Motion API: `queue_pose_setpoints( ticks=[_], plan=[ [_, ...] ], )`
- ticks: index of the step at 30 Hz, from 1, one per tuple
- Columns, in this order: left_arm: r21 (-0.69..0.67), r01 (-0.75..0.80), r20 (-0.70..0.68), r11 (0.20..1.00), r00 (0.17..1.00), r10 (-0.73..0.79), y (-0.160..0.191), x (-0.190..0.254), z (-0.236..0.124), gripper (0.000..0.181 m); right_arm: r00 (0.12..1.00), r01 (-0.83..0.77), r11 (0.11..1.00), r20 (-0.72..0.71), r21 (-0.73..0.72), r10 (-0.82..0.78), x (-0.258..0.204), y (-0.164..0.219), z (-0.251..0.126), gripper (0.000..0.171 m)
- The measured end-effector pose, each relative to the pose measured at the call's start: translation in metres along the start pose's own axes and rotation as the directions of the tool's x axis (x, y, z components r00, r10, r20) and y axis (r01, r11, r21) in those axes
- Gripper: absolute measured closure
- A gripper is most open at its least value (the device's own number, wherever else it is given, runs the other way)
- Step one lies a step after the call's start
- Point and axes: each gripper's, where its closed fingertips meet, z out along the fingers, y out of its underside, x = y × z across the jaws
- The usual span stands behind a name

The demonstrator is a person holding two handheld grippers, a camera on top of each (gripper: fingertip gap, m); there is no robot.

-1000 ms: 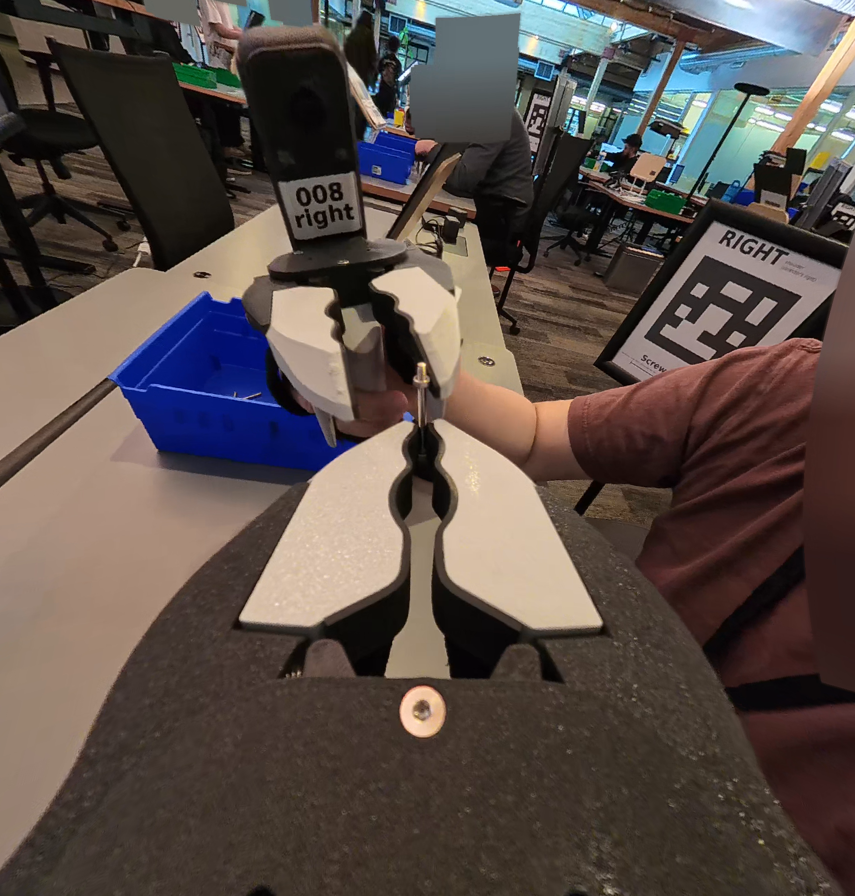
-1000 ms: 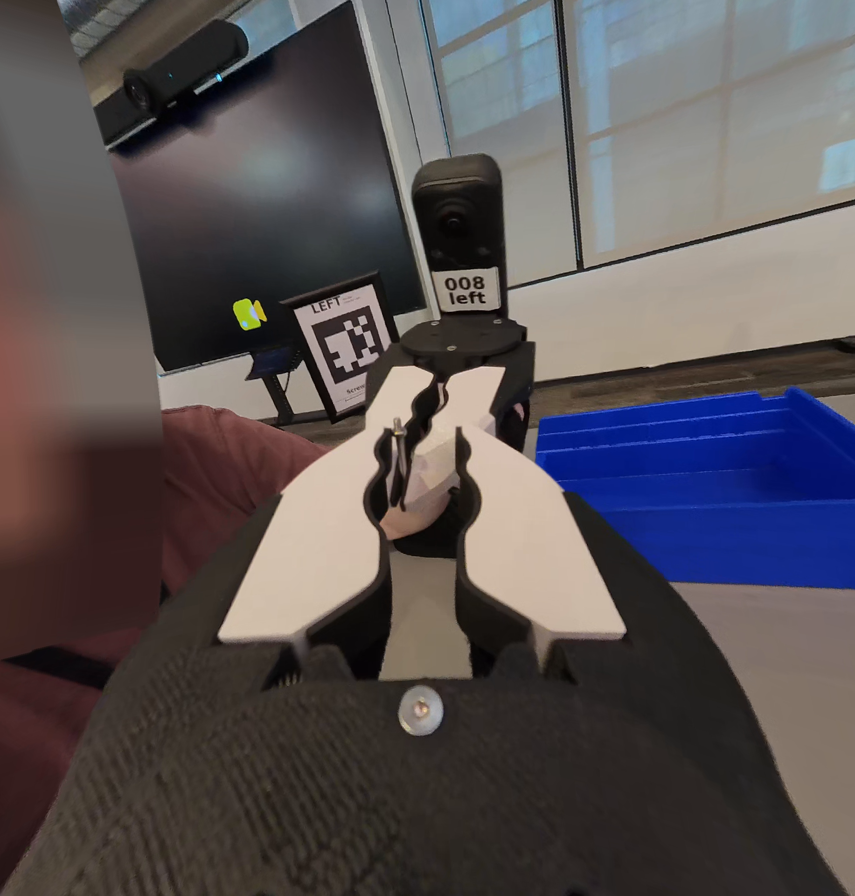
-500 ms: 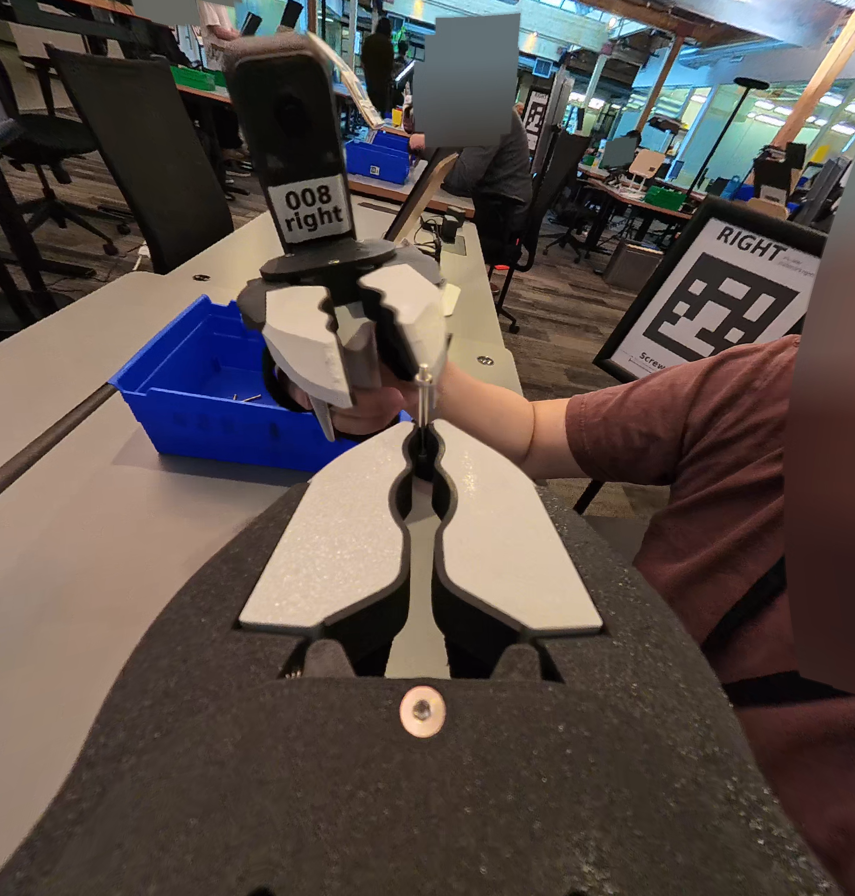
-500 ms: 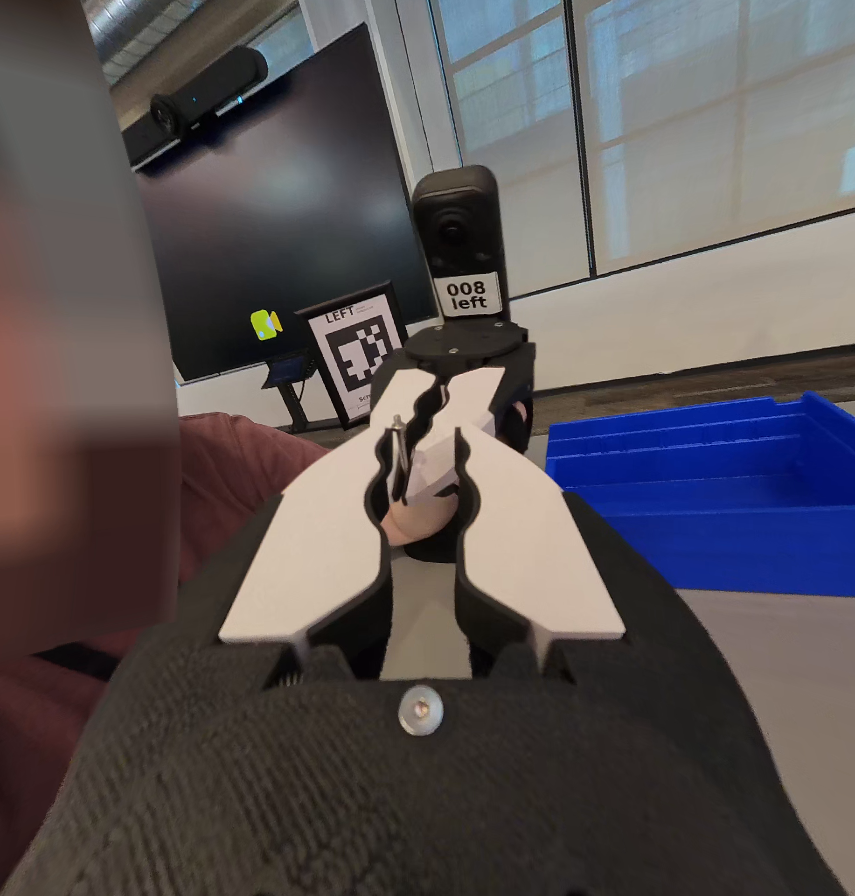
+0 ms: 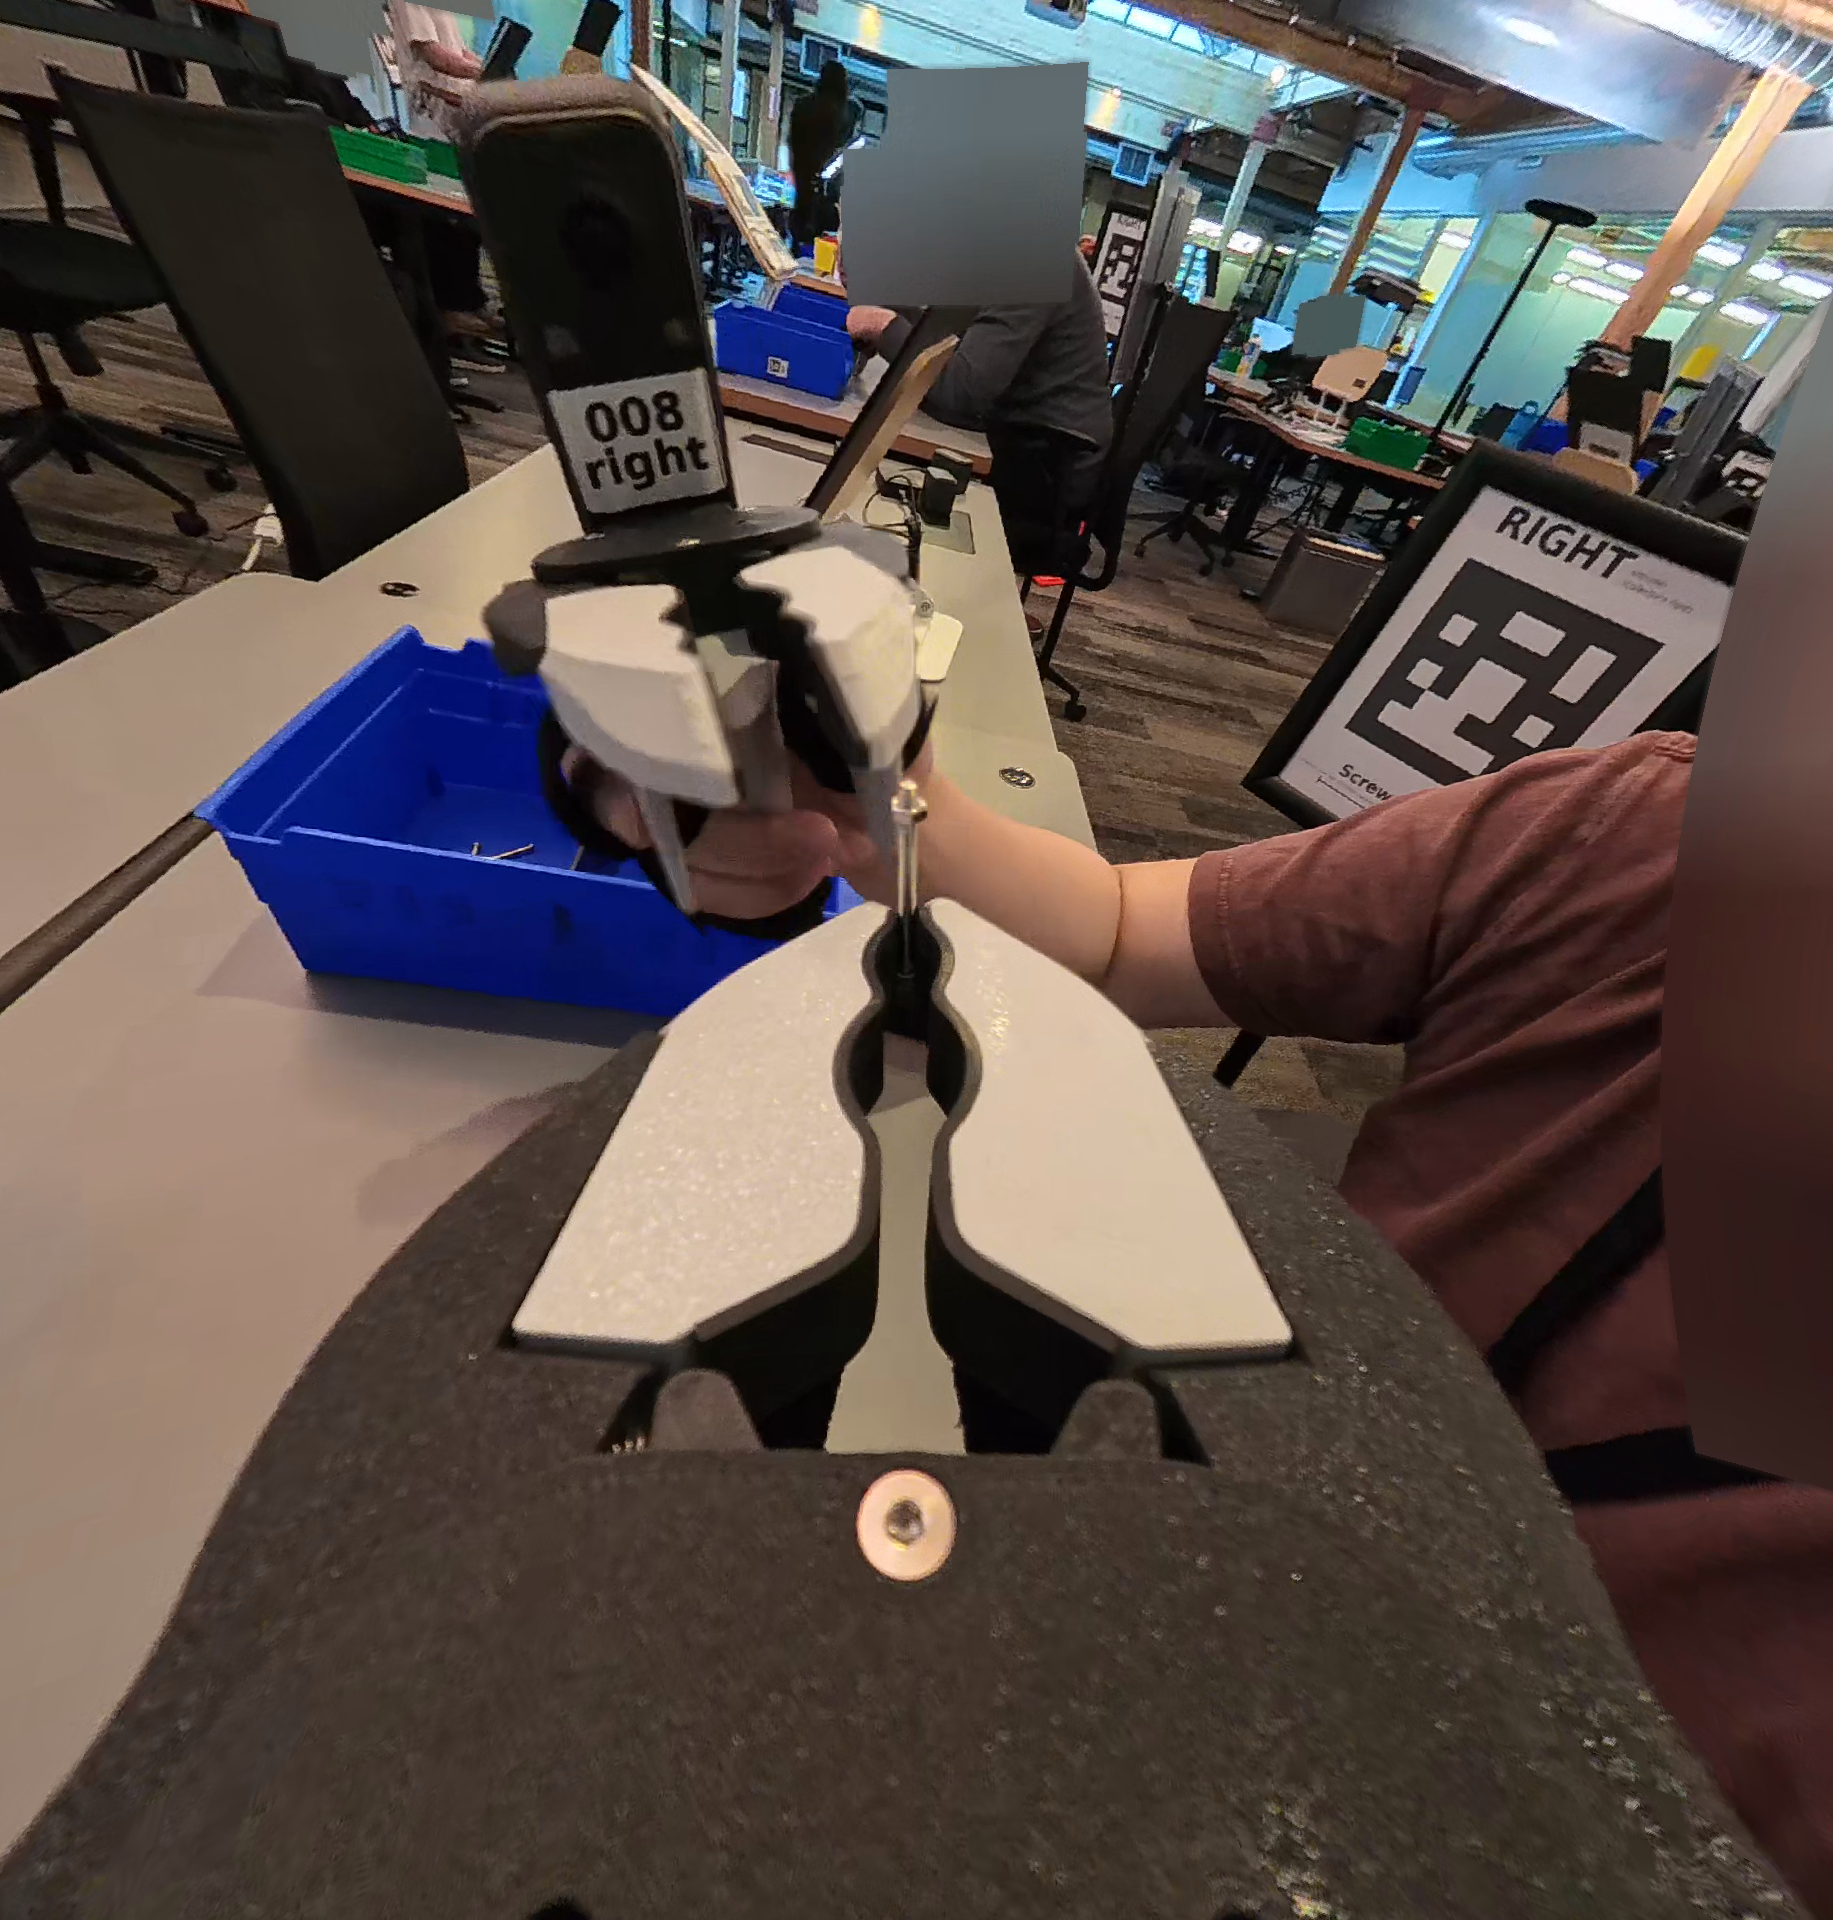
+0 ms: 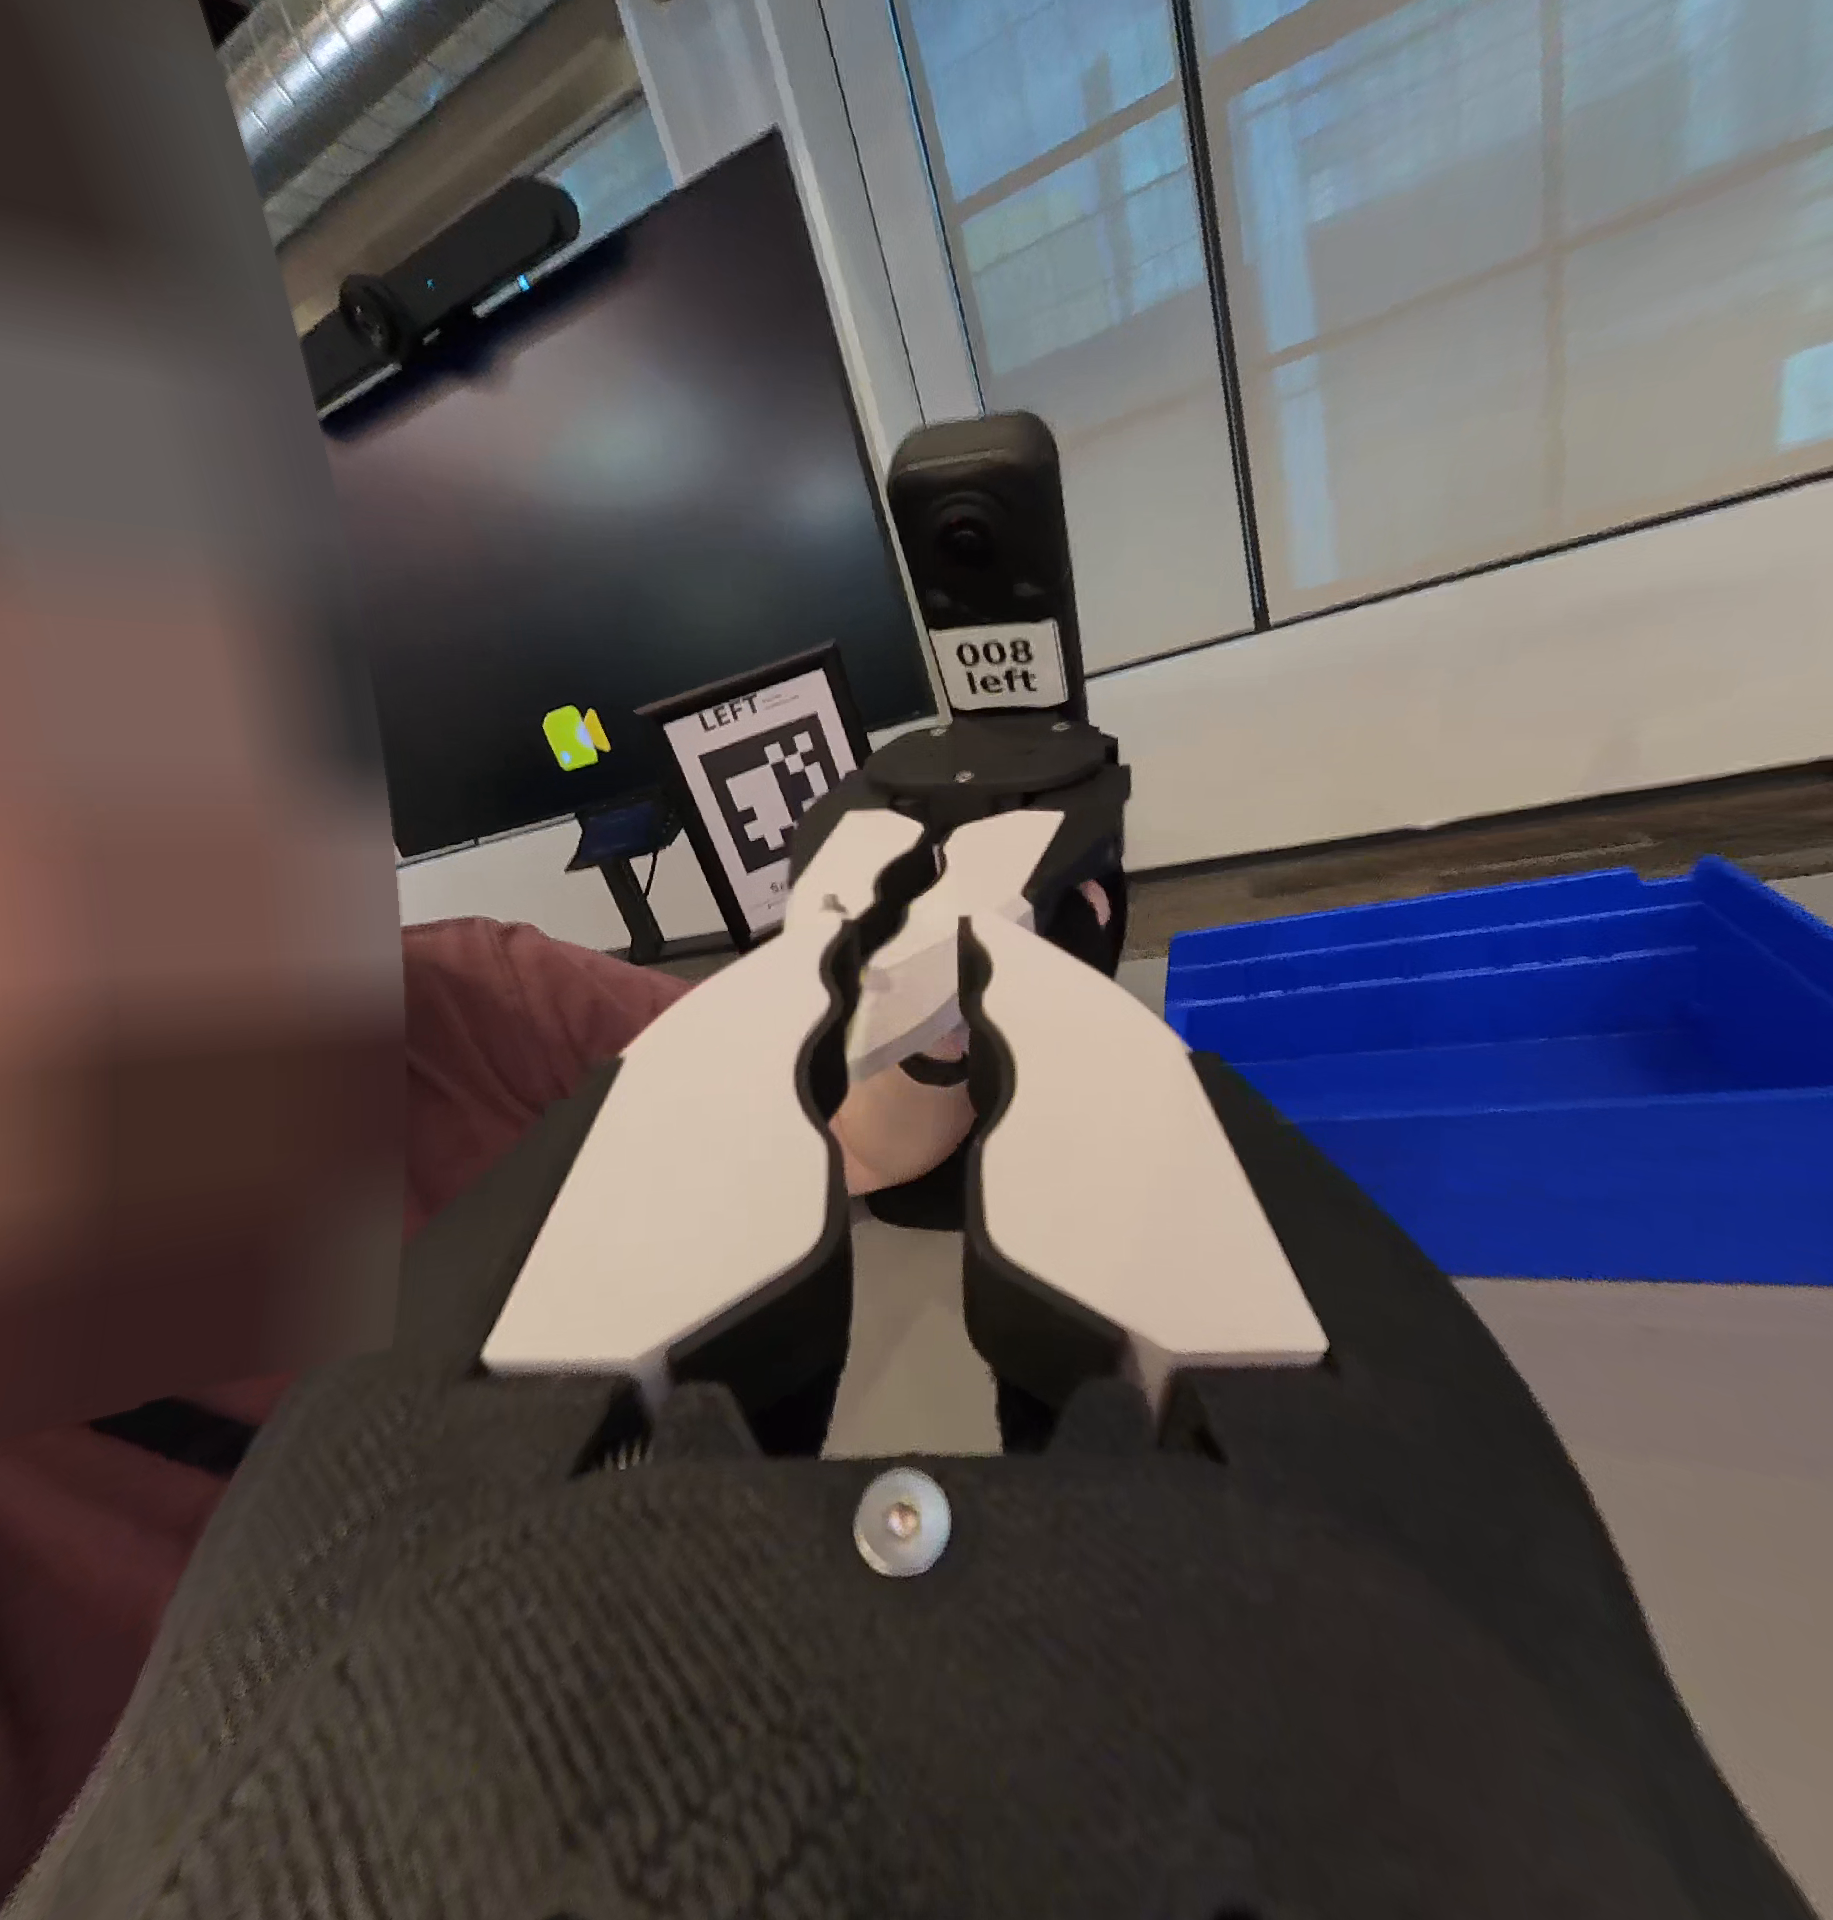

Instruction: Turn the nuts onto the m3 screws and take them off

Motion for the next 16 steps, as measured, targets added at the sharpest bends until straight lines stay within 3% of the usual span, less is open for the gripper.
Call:
queue_pose_setpoints(
  ticks=[8,16],
  plan=[
    [-0.017,0.010,-0.022,1.000,1.000,-0.011,0.004,0.002,0.005,0.179,0.999,0.040,0.997,0.017,-0.061,-0.039,-0.009,0.012,0.015,0.152],
    [-0.014,0.013,-0.007,1.000,1.000,-0.013,0.003,0.000,0.001,0.179,0.999,0.012,1.000,0.047,0.001,-0.013,-0.010,0.002,0.007,0.155]
  ],
)
